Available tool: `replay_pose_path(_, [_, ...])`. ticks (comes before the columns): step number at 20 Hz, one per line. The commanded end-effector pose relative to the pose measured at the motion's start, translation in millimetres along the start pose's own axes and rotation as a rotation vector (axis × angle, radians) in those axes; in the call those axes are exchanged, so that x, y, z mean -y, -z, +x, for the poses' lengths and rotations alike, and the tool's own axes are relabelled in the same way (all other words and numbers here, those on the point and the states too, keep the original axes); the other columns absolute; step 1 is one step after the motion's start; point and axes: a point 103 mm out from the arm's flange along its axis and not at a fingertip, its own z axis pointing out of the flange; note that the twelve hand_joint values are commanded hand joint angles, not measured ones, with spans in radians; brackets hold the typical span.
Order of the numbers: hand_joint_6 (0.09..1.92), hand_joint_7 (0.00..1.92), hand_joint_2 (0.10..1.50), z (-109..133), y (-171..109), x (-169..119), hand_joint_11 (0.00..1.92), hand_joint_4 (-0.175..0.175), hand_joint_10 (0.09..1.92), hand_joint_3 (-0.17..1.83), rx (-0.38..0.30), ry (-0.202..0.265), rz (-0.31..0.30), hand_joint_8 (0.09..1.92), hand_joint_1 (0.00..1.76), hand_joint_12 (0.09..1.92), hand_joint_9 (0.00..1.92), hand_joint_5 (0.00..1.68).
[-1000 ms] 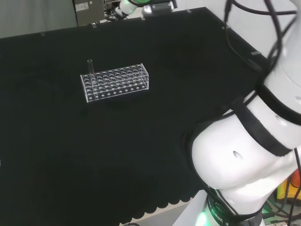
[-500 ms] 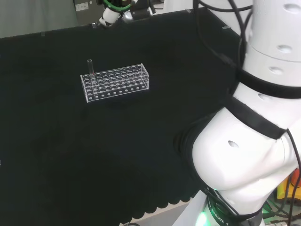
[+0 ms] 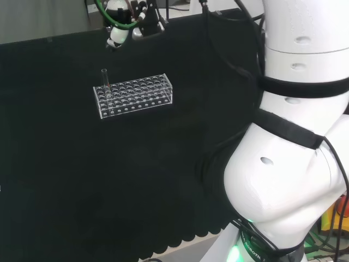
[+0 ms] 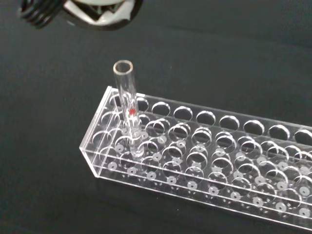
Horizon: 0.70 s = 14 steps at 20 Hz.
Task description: Pick up the test tube.
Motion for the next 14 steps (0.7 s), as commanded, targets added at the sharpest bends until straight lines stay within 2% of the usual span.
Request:
replay_pose_path(1, [0.31, 0.62, 0.66, 17, -25, -16, 0.29, -0.108, 0.87, 0.58, 0.041, 0.03, 0.067, 0.88, 0.87, 1.48, 0.5, 0.45])
replay_pose_path(9, [0.4, 0.64, 0.65, 32, -62, -31, 0.3, -0.123, 0.85, 0.59, 0.091, 0.077, 0.171, 0.88, 0.88, 1.47, 0.51, 0.46])
replay_pose_path(14, [0.47, 0.68, 0.65, 39, -76, -35, 0.3, -0.132, 0.85, 0.59, 0.112, 0.098, 0.203, 0.88, 0.88, 1.47, 0.52, 0.46])
